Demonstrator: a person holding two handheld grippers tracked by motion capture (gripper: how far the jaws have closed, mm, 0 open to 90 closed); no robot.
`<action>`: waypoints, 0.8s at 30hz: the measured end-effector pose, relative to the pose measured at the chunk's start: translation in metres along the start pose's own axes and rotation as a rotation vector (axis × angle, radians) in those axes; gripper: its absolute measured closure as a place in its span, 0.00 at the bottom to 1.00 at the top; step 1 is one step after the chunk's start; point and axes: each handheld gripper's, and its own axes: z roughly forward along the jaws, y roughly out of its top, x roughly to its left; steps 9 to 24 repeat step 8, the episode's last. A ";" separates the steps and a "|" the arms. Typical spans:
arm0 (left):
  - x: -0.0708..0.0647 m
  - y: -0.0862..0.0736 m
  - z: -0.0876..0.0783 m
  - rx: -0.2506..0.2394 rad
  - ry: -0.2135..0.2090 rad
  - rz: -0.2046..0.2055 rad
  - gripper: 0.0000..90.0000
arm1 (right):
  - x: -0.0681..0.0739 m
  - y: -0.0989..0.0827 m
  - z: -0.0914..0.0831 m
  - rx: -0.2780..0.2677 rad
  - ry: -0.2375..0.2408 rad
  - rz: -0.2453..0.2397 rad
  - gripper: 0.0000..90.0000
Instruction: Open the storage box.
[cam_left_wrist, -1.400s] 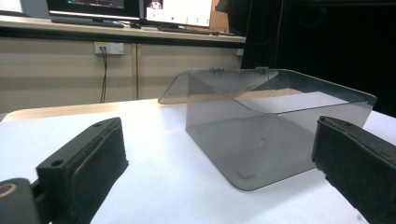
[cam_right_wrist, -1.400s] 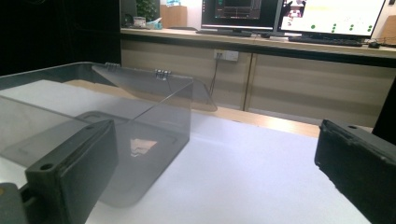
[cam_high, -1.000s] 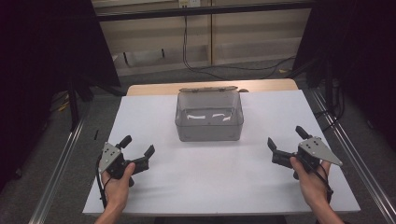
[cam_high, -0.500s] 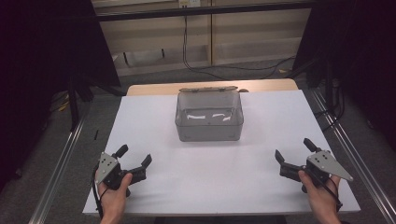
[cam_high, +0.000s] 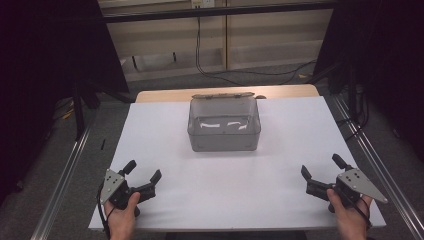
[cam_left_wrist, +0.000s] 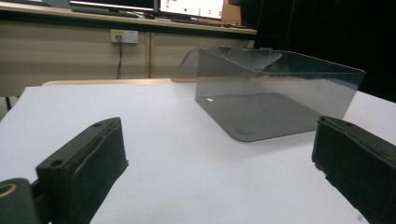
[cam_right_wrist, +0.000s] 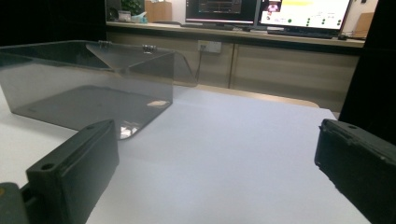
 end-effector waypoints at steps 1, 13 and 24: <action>0.001 -0.001 0.001 0.009 0.002 0.000 0.03 | 0.001 -0.001 0.001 0.007 -0.002 -0.003 0.00; -0.003 -0.003 0.005 0.037 -0.010 -0.002 0.03 | 0.001 -0.003 0.005 0.019 -0.002 0.024 0.00; -0.003 -0.003 0.005 0.037 -0.010 -0.002 0.03 | 0.001 -0.003 0.005 0.019 -0.002 0.024 0.00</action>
